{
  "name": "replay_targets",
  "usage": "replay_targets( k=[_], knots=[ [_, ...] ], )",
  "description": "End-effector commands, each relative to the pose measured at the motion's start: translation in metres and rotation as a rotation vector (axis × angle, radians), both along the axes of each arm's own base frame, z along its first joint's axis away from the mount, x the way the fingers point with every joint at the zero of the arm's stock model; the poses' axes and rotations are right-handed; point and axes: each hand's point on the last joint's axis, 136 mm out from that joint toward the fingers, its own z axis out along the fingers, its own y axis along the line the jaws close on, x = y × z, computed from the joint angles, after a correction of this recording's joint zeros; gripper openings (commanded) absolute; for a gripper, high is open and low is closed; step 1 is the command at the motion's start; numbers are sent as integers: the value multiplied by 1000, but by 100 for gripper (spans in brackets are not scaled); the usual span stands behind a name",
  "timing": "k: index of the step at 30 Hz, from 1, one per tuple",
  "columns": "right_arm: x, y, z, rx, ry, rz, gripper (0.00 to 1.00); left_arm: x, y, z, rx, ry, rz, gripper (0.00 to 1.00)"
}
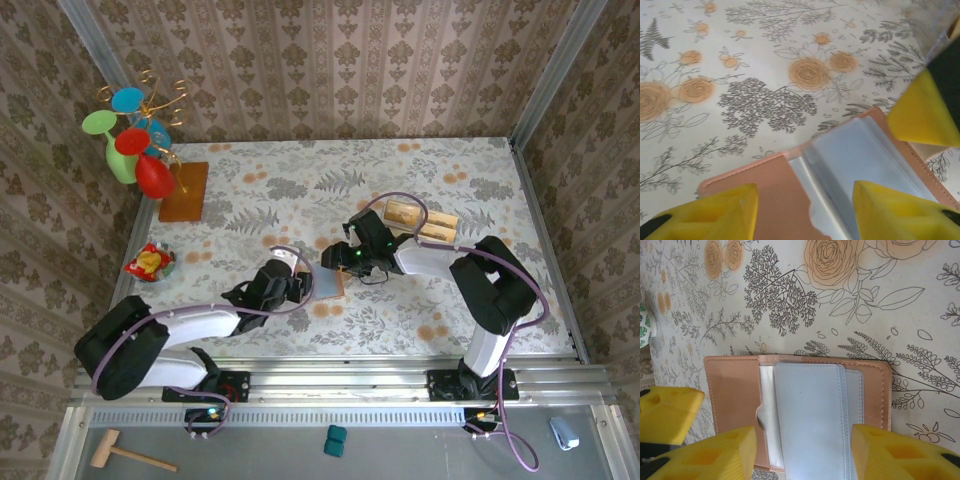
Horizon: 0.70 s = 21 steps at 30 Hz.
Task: Put the credit cards into the card holder
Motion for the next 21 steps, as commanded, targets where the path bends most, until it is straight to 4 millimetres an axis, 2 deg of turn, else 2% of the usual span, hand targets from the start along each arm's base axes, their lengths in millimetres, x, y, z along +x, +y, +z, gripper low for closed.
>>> replay_targets(
  k=[1, 6, 10, 14, 21],
  knots=[
    [2, 6, 13, 1, -24, 27, 50, -11, 16, -20, 32, 71, 13, 46],
    [2, 15, 13, -2, -22, 49, 40, -14, 26, -32, 43, 98, 32, 41],
    [0, 20, 4, -13, -5, 58, 33, -11, 28, -38, 48, 103, 39, 35],
    [-1, 19, -5, -33, 4, 56, 27, -5, 26, -44, 49, 108, 38, 34],
    [-5, 12, -19, -66, 21, 45, 24, 7, 16, -53, 57, 118, 18, 34]
  ],
)
